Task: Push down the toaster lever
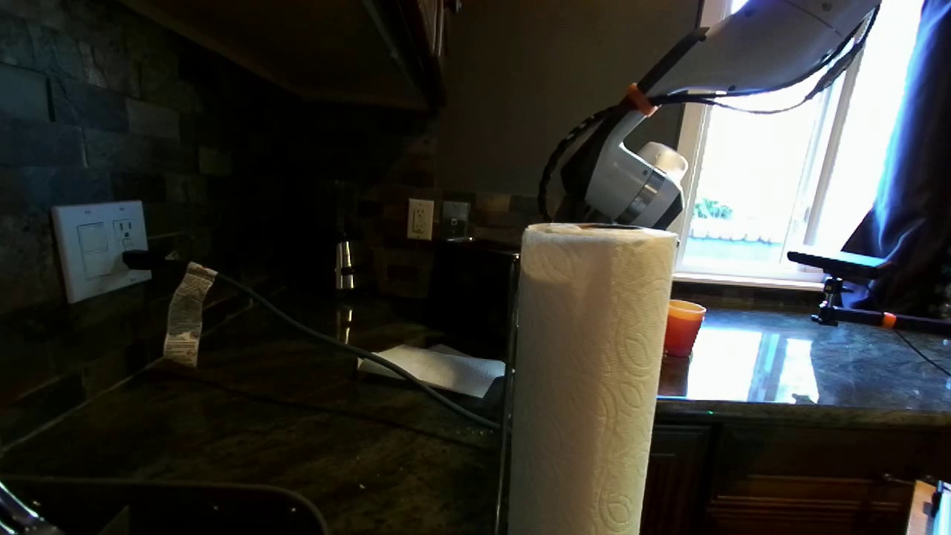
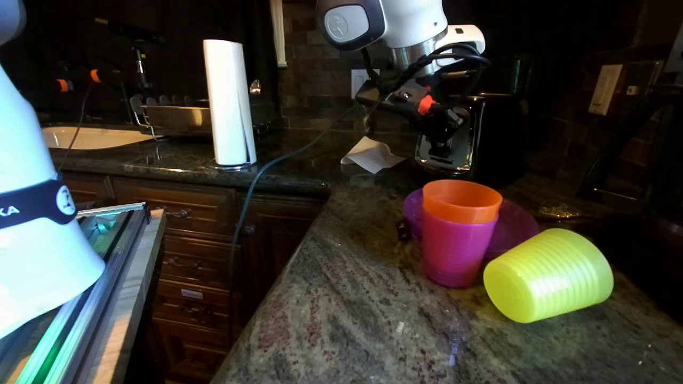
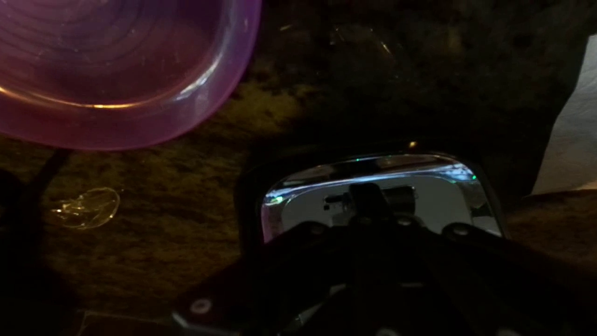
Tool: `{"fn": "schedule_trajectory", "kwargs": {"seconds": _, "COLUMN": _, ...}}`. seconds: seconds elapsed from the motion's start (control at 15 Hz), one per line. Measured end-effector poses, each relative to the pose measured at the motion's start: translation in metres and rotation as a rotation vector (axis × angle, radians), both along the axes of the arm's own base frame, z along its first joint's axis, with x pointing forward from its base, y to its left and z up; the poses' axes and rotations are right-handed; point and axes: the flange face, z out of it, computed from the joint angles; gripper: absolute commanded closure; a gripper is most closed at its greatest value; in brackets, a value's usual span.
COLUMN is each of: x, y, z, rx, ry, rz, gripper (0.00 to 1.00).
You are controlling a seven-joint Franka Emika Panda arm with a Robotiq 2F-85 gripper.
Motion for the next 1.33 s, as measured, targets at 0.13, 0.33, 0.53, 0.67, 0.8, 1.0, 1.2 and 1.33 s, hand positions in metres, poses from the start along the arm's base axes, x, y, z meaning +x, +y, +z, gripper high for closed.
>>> {"fn": "schedule_trajectory", "kwargs": {"seconds": 0.13, "x": -0.001, "y": -0.001, "z": -0.002, "rx": 0.008, "ry": -0.007, "rz": 0.000, "gripper": 1.00}}
{"fn": "schedule_trajectory", "kwargs": {"seconds": 0.33, "x": -0.002, "y": -0.003, "z": -0.003, "rx": 0.014, "ry": -0.014, "rz": 0.002, "gripper": 1.00}}
{"fn": "schedule_trajectory", "kwargs": {"seconds": 0.53, "x": -0.003, "y": -0.003, "z": -0.006, "rx": 0.023, "ry": -0.016, "rz": -0.002, "gripper": 1.00}}
{"fn": "schedule_trajectory", "kwargs": {"seconds": 0.67, "x": -0.004, "y": -0.003, "z": -0.007, "rx": 0.027, "ry": -0.019, "rz": -0.003, "gripper": 1.00}}
{"fn": "schedule_trajectory", "kwargs": {"seconds": 0.8, "x": -0.004, "y": -0.004, "z": -0.007, "rx": 0.026, "ry": -0.023, "rz": 0.000, "gripper": 1.00}}
{"fn": "schedule_trajectory", "kwargs": {"seconds": 1.0, "x": -0.004, "y": -0.003, "z": -0.005, "rx": 0.023, "ry": -0.026, "rz": 0.003, "gripper": 1.00}}
{"fn": "schedule_trajectory", "kwargs": {"seconds": 1.2, "x": -0.007, "y": 0.000, "z": -0.003, "rx": 0.017, "ry": -0.025, "rz": 0.007, "gripper": 1.00}}
{"fn": "schedule_trajectory", "kwargs": {"seconds": 1.33, "x": -0.013, "y": 0.002, "z": -0.003, "rx": 0.008, "ry": -0.023, "rz": 0.009, "gripper": 1.00}}
